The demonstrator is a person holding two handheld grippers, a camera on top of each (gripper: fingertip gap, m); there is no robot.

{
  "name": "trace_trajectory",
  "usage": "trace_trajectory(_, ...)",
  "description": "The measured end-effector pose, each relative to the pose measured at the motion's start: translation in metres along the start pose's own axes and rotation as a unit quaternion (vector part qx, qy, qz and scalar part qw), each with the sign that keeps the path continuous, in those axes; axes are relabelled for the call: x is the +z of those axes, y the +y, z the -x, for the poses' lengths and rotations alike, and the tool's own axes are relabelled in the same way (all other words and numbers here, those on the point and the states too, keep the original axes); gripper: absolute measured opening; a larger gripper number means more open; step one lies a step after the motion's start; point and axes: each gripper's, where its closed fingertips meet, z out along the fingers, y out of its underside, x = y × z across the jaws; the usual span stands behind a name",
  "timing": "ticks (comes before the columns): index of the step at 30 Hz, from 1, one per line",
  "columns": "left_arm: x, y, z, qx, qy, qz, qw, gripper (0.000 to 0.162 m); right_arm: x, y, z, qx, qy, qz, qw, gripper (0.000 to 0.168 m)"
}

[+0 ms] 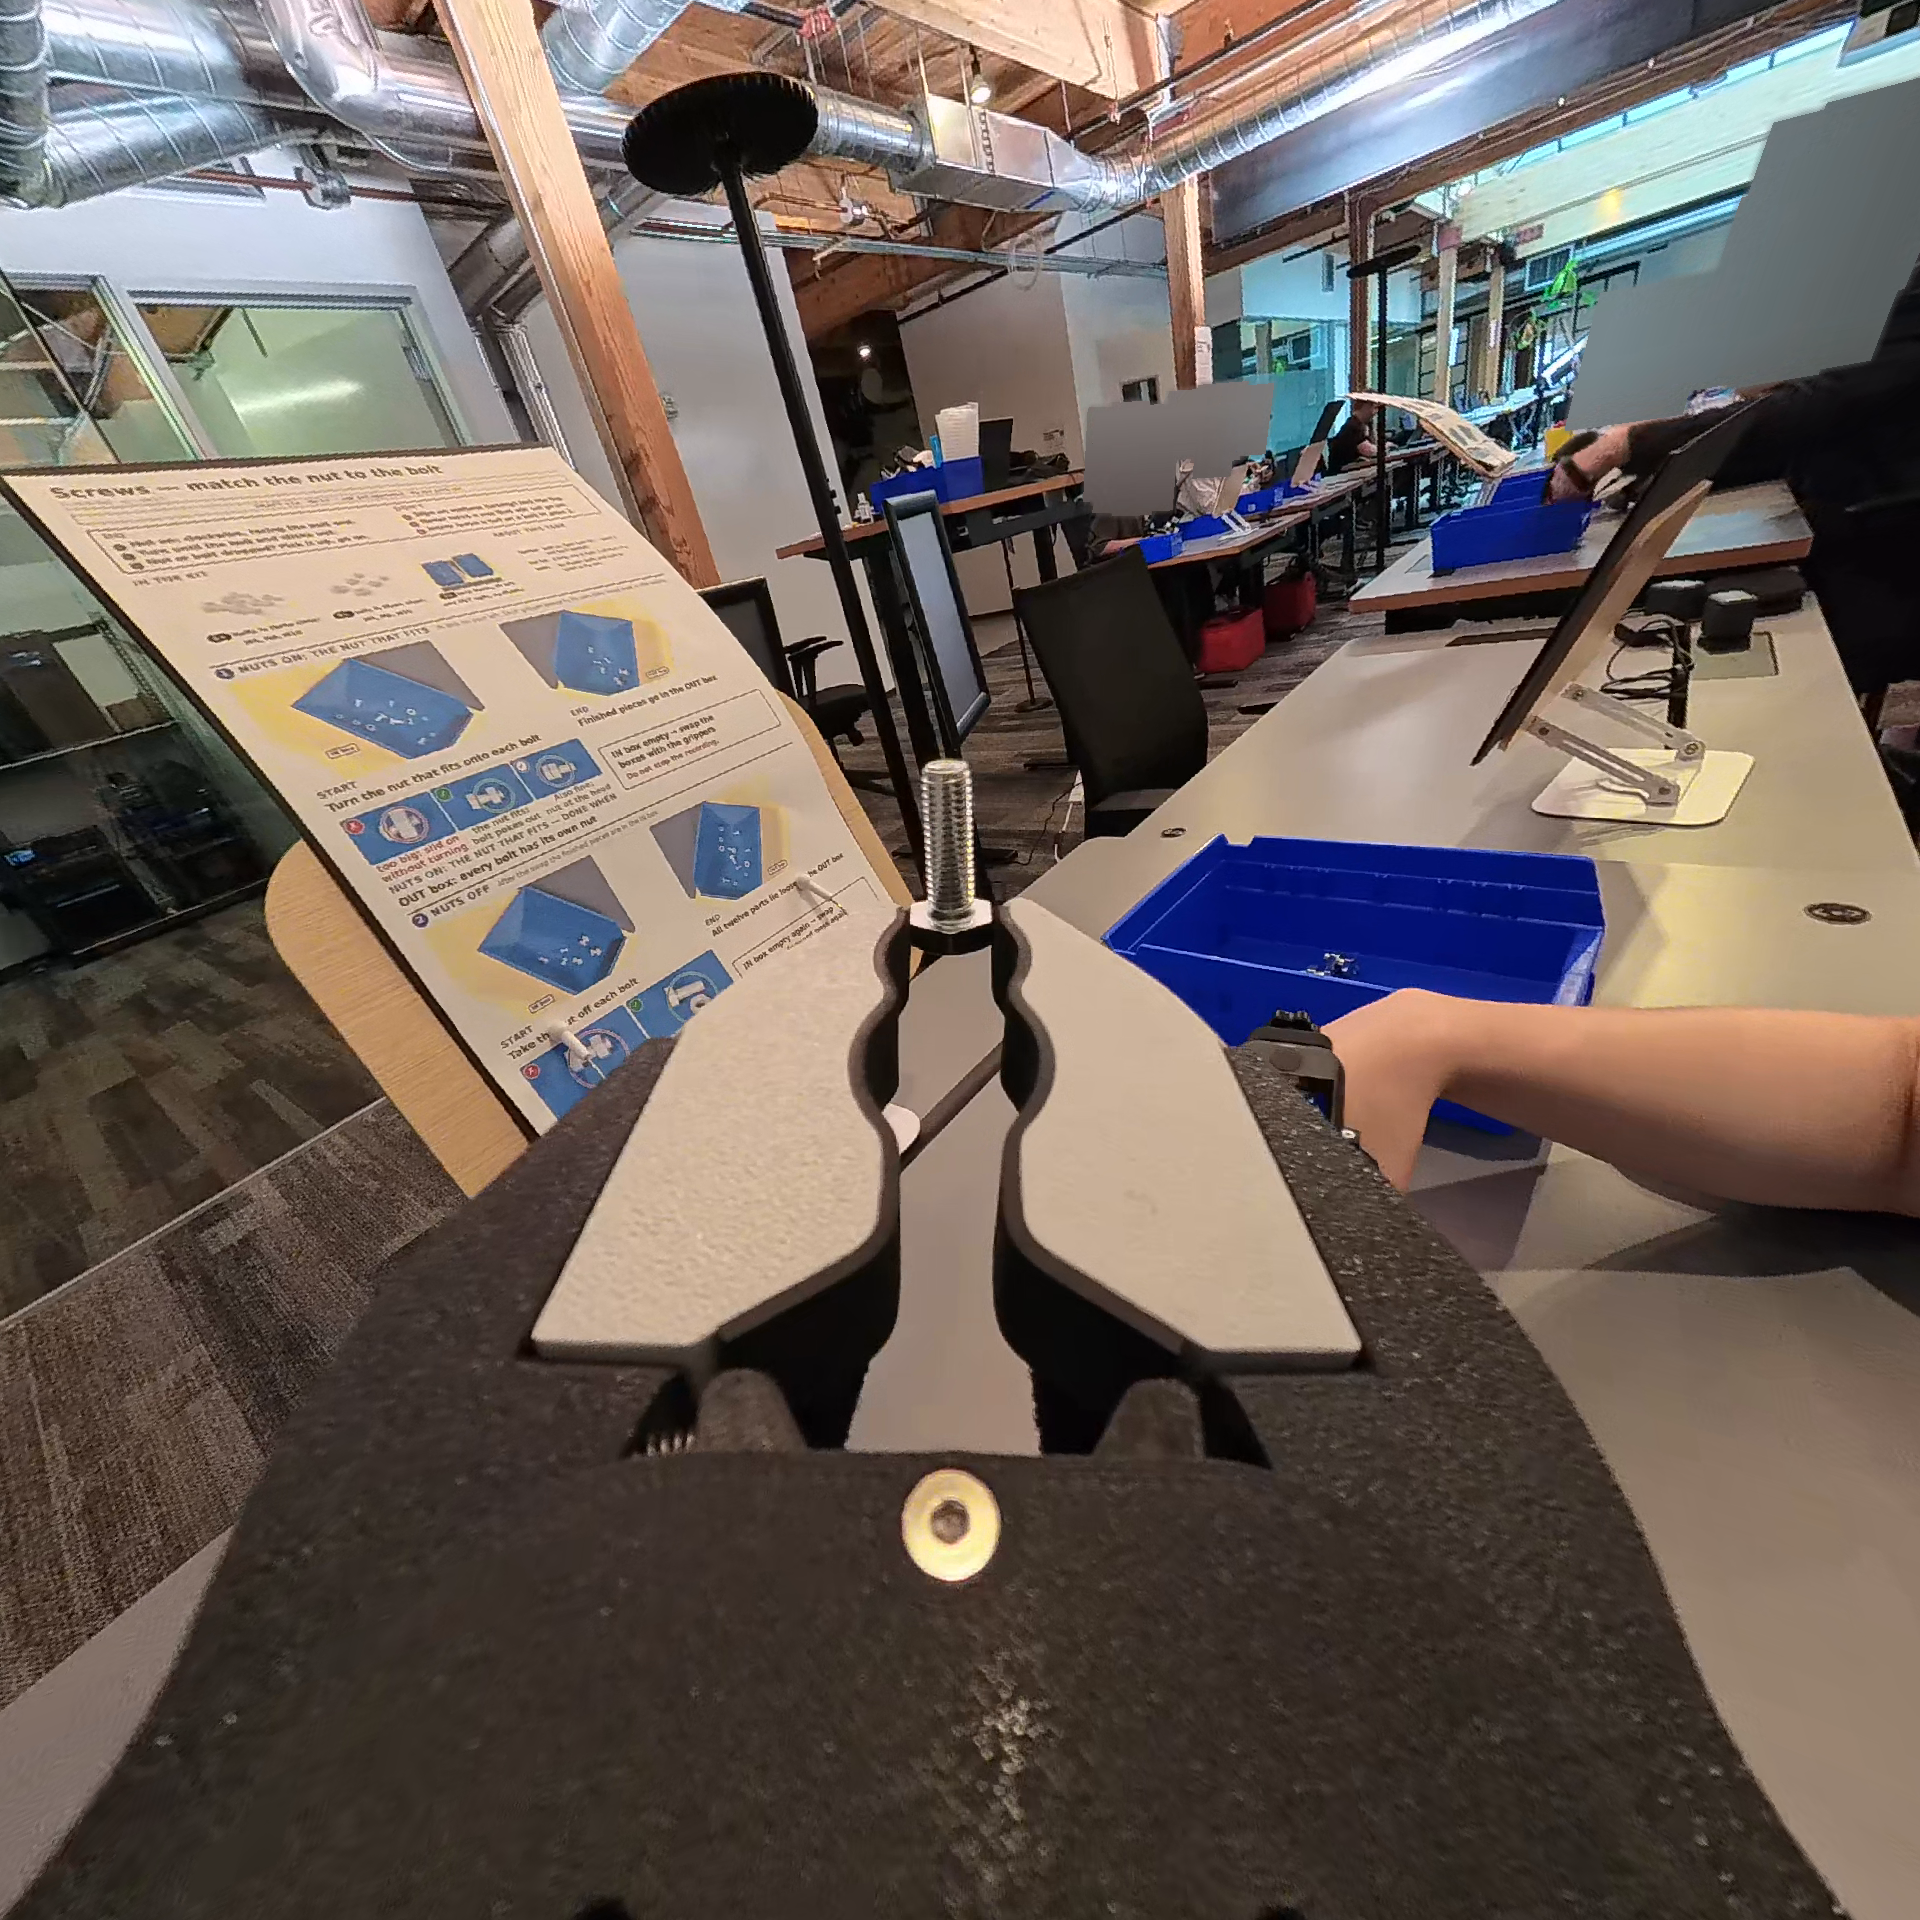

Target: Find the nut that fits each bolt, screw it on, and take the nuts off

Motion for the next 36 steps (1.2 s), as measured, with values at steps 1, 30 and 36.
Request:
trace_trajectory(1,0.0,0.0,0.0,0.0,0.0,0.002,1.0,0.014,0.0,0.001,-0.001,0.002,0.0,0.0,1.0,0.018)
trace_trajectory(30,0.015,0.009,-0.012,-0.007,0.027,0.017,0.999,0.014,-0.022,0.005,0.004,0.049,-0.011,-0.037,0.998,0.015)
trace_trajectory(36,0.02,0.013,-0.015,-0.02,0.042,0.019,0.999,0.014,-0.079,0.005,0.01,0.075,0.014,-0.095,0.993,0.015)
